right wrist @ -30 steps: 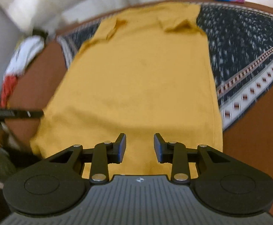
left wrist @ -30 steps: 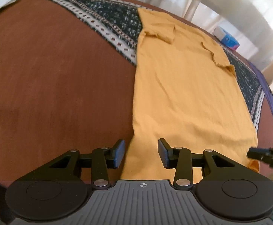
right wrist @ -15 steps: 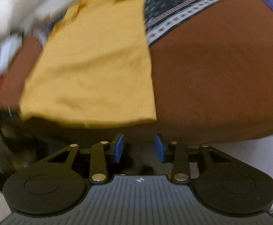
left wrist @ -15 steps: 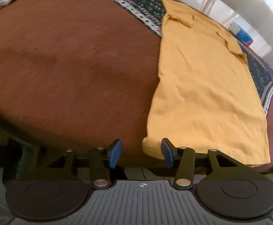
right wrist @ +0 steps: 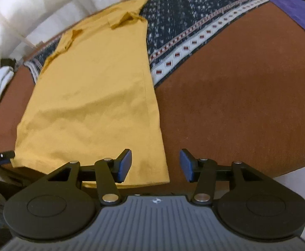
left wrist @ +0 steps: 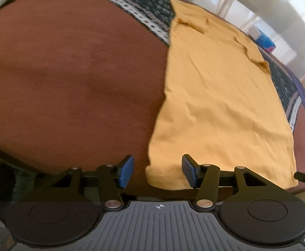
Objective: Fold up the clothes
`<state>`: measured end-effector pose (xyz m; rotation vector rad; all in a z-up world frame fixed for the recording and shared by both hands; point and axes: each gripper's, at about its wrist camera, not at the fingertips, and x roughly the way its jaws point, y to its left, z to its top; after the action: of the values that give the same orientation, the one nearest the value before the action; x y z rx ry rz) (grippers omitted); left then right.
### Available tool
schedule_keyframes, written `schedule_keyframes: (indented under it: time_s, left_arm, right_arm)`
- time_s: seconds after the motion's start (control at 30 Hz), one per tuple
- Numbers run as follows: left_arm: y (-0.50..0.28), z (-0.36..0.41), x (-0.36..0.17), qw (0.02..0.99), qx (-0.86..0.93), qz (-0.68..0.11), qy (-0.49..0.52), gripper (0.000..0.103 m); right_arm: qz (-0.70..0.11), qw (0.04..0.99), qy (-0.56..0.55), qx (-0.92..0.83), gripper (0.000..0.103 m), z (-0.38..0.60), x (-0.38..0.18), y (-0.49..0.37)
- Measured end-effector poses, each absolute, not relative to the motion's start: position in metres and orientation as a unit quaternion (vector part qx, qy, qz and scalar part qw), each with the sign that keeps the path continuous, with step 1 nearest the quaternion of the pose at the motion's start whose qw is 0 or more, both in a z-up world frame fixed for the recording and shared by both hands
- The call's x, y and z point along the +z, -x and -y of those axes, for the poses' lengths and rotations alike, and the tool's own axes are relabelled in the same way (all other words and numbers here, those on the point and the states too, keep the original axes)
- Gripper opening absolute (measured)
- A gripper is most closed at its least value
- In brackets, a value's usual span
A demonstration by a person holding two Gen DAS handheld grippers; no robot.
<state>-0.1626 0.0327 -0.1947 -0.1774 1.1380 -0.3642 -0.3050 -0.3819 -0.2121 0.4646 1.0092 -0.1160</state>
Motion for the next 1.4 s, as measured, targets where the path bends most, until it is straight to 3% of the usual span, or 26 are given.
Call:
schedule_keyframes:
  time_s: [0.1,0.3,0.4,0.43,0.47,0.53,0.8,1.03,1.4]
  left_arm:
    - [0.163,-0.032,-0.195,0.819,-0.186,-0.537,0.084,0.067]
    - [0.161,-0.032,-0.196,0.805,-0.209,-0.548,0.088,0.060]
    - [0.160,-0.031,-0.197,0.805,-0.206,-0.550,0.085,0.043]
    - [0.159,-0.031,-0.197,0.803,-0.206,-0.552,0.086,0.024]
    - [0.159,-0.031,-0.197,0.801,-0.208,-0.555,0.089,0.012]
    - [0.158,-0.033,-0.196,0.798,-0.217,-0.554,0.094,0.006]
    - [0.154,-0.055,-0.175,0.792,-0.233,-0.544,0.150,0.003]
    - [0.127,-0.056,-0.145,0.798,-0.240,-0.514,0.203,0.003]
    - [0.044,-0.039,-0.122,0.821,-0.240,-0.460,0.238,0.004]
  right_arm:
    - [-0.483,0.845,-0.226,-0.048,0.058,0.380,-0.213,0.305]
    - [-0.491,0.838,-0.233,-0.039,0.051,0.374,-0.214,0.308]
    - [-0.496,0.835,-0.236,-0.040,0.040,0.374,-0.215,0.309]
    - [-0.497,0.833,-0.238,-0.043,0.026,0.376,-0.215,0.309]
    - [-0.500,0.831,-0.241,-0.044,0.014,0.378,-0.216,0.308]
    - [-0.503,0.824,-0.259,-0.041,0.007,0.382,-0.217,0.308]
    - [-0.475,0.807,-0.351,-0.029,0.006,0.405,-0.203,0.320]
    - [-0.404,0.817,-0.411,-0.018,0.006,0.423,-0.171,0.313]
    - [-0.337,0.849,-0.407,-0.003,0.006,0.447,-0.144,0.226]
